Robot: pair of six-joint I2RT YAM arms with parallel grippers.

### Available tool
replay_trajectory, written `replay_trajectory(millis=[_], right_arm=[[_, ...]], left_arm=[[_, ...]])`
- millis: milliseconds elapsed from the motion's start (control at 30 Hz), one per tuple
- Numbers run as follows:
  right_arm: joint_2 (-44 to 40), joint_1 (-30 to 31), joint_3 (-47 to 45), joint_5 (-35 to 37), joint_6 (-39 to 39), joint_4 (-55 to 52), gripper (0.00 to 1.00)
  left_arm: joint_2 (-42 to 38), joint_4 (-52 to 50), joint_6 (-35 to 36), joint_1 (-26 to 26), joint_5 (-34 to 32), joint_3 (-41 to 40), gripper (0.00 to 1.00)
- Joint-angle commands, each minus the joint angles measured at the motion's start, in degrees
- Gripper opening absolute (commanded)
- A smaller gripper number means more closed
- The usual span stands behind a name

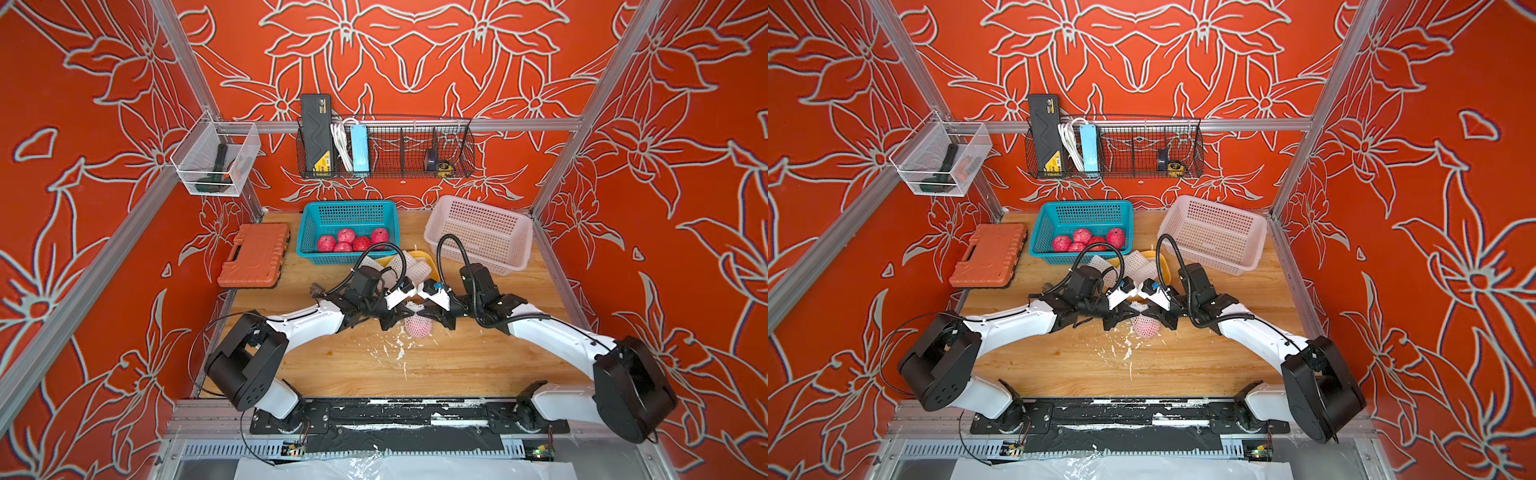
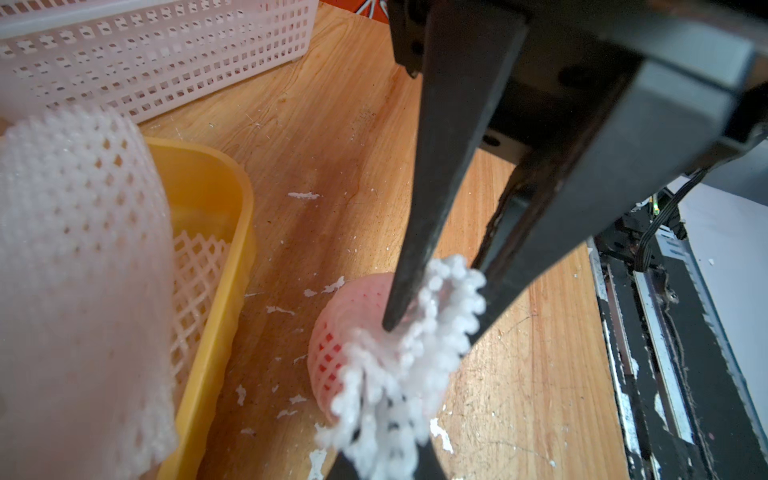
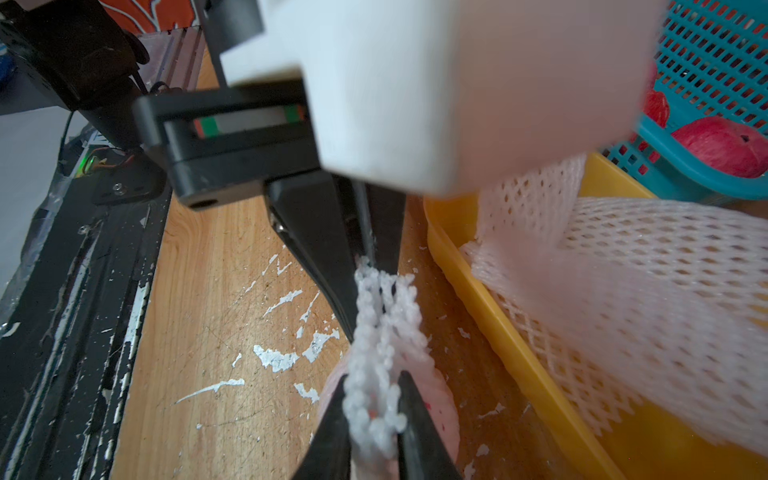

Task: Remove foam nets from apples
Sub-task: Remove the foam net from the apple.

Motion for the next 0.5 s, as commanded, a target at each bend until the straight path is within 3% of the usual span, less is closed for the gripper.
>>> replay_trajectory(millis=[0, 233, 267, 300, 467], right_arm=[[-1.53, 0.02, -1.33, 1.06, -0.41, -0.03, 0.21], [-5.24, -0.06, -2.3, 2.5, 0.87, 2.89, 0.18], [-5.67, 0.02, -2.15, 2.7, 1.25, 3.0, 0.07], [-6.15, -0.01, -1.91, 2.99, 1.81, 2.8, 0.02], [-8.47, 0.0, -0.86, 1.71, 2.83, 1.59, 0.01]], left_arm=[[-1.98, -0.4, 0.27, -0.36, -0.21, -0.04, 0.07], [-5.17, -1.7, 0.14, -0.37, -1.52, 0.11, 0.08], [-5.58, -2.12, 0.04, -0.34, -1.82, 0.34, 0.08], [-6.12, -2.87, 0.11, -0.36, -2.27, 0.75, 0.09], [-8.36, -4.32, -0.14, -0.37, -2.54, 1.96, 0.25]])
